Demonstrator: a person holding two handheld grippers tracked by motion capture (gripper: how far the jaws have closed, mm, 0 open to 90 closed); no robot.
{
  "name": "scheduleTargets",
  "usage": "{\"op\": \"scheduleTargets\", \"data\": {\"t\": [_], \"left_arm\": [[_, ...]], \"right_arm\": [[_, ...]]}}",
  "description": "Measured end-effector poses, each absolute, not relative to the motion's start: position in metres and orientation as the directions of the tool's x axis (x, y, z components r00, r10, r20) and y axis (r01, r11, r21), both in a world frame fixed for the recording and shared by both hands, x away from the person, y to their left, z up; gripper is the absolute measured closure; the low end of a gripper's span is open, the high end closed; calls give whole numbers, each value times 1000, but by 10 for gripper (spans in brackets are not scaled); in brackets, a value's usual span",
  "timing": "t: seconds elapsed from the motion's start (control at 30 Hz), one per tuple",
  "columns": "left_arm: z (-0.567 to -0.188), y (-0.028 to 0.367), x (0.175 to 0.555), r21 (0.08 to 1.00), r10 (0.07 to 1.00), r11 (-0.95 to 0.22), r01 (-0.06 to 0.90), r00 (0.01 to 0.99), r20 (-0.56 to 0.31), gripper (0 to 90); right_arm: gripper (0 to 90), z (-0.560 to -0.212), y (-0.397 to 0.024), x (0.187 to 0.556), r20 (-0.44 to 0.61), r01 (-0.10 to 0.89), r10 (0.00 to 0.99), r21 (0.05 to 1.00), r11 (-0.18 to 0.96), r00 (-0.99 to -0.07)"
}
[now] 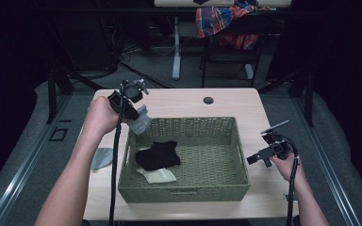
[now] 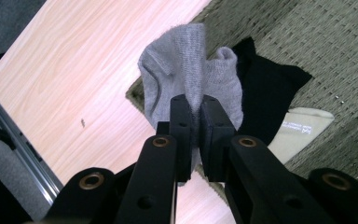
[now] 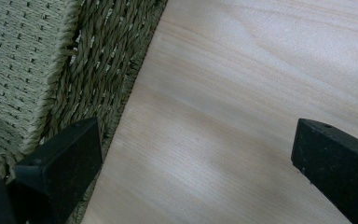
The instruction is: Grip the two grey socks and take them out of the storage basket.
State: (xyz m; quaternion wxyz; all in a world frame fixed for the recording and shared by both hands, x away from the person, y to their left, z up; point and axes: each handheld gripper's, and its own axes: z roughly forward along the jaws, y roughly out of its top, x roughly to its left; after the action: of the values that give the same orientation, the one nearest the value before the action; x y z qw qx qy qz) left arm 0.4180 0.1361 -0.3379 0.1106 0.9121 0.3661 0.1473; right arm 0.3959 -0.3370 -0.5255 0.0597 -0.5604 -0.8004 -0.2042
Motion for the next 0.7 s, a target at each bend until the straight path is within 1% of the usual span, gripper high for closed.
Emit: {"op": "scheduleTargets", "data": {"t": [0.2, 0.3, 0.33, 0.43, 0.47, 0.5, 0.53, 0.7], "left_arm": [[-333, 154, 418, 328, 734, -673, 663, 652, 189, 852], [-332, 166, 418, 324, 748, -660, 678, 636, 190, 851], [-333, 175, 418, 329, 763, -643, 692, 617, 193, 851], [-336, 188, 418, 307, 780, -625, 718, 593, 201, 851], [-336, 188, 418, 307, 780, -625, 718, 593, 201, 851], [-337, 197, 416, 302, 792, -610, 733, 576, 201, 851], [-337, 197, 416, 302, 792, -610, 733, 576, 201, 851], [-340, 223, 411, 306, 823, -568, 764, 531, 200, 852]], "right_arm": [[15, -526, -336, 395, 325, 924, 878, 269, 272, -353], [15, -526, -336, 395, 325, 924, 878, 269, 271, -352], [15, -526, -336, 395, 325, 924, 877, 269, 272, -353], [15, -525, -337, 396, 323, 921, 872, 258, 292, -367], [15, -525, -337, 396, 323, 922, 873, 258, 290, -365], [15, -526, -336, 395, 325, 925, 878, 269, 270, -351], [15, -526, -336, 395, 325, 924, 878, 268, 271, -352], [15, -527, -336, 395, 333, 924, 873, 268, 275, -356]]}}
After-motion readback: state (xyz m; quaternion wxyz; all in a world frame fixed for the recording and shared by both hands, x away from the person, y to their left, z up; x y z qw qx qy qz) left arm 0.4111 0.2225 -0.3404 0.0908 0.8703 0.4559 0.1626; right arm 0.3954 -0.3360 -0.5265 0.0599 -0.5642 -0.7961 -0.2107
